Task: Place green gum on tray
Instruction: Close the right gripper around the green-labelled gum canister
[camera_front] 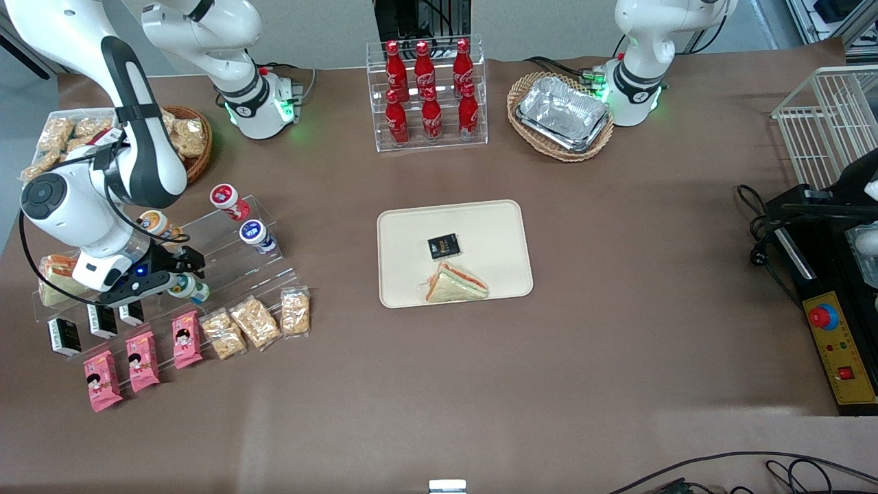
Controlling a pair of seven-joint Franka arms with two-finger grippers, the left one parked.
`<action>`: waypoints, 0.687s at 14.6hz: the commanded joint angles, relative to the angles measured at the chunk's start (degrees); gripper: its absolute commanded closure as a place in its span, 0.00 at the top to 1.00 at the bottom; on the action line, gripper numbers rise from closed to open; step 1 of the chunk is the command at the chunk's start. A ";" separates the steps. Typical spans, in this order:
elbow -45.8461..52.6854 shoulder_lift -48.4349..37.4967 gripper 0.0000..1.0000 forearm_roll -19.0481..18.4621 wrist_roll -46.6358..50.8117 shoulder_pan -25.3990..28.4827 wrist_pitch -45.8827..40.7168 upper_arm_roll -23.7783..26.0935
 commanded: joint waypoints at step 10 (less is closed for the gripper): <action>-3.60 -0.68 0.67 -1.21 -0.60 -0.08 4.03 0.22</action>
